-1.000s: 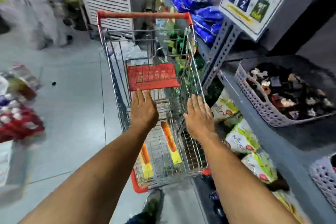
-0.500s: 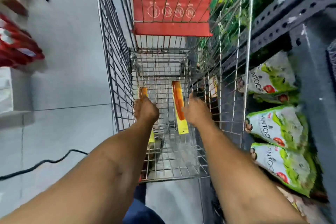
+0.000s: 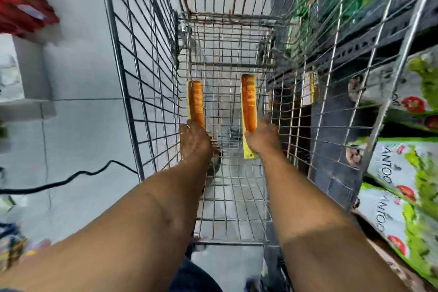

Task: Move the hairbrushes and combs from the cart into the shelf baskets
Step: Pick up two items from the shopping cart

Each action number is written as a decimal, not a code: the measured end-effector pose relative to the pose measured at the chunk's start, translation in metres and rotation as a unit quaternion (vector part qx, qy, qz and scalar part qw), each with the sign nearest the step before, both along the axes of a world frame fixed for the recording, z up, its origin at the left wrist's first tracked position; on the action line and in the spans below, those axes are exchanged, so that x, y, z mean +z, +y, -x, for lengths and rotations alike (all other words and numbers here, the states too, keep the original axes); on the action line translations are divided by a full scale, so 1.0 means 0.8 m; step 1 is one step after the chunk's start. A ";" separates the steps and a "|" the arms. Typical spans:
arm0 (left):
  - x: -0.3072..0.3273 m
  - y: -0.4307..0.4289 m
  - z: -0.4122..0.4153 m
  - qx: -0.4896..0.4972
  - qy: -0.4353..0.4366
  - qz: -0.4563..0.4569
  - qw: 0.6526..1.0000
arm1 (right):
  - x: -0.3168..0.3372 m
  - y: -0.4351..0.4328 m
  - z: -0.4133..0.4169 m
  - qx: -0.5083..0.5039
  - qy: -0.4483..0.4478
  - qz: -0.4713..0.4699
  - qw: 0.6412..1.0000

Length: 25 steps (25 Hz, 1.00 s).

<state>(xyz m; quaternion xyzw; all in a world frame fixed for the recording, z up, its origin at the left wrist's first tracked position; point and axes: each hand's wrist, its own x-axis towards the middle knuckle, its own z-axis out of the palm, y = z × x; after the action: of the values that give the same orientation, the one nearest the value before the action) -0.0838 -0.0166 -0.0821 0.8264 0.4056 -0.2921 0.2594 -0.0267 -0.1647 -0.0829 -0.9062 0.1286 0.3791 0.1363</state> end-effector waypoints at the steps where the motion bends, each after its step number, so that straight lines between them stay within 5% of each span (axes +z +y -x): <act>1: -0.003 0.000 0.001 0.003 0.005 -0.003 1.000 | -0.002 -0.001 0.000 -0.004 -0.002 0.000 1.000; 15: -0.022 0.003 -0.008 0.063 0.029 -0.012 0.998 | -0.025 0.010 0.005 -0.008 -0.010 0.084 0.996; 20: -0.007 0.001 -0.008 0.073 -0.001 -0.011 0.997 | -0.013 0.014 0.007 -0.088 0.009 0.039 0.995; 25: 0.008 0.004 -0.013 0.188 -0.046 0.134 0.972 | 0.005 0.006 0.005 -0.203 0.025 -0.078 0.976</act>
<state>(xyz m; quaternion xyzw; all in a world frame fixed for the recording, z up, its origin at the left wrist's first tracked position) -0.0737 -0.0135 -0.0760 0.7058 0.4980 -0.2512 0.4367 -0.0304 -0.1603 -0.0787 -0.8381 0.2834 0.3747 0.2773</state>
